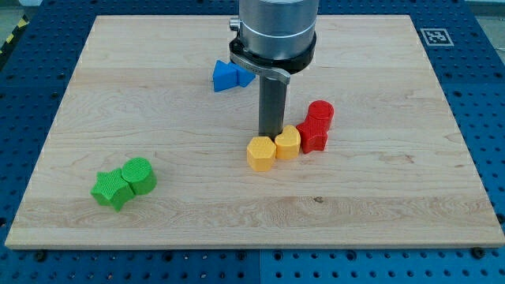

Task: Move the red star to the bottom right of the red circle

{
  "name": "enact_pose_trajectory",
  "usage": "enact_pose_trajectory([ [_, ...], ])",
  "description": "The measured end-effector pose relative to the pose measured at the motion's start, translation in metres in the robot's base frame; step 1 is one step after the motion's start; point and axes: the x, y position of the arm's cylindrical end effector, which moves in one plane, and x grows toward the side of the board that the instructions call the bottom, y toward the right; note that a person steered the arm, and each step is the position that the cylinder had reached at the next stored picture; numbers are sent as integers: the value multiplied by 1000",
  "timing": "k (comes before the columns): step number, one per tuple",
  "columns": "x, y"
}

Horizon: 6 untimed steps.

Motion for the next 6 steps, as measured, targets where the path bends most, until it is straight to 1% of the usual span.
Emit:
enact_pose_trajectory([
  [1,-21,18],
  [3,11,90],
  [4,12,108],
  [5,12,95],
  [6,20,64],
])
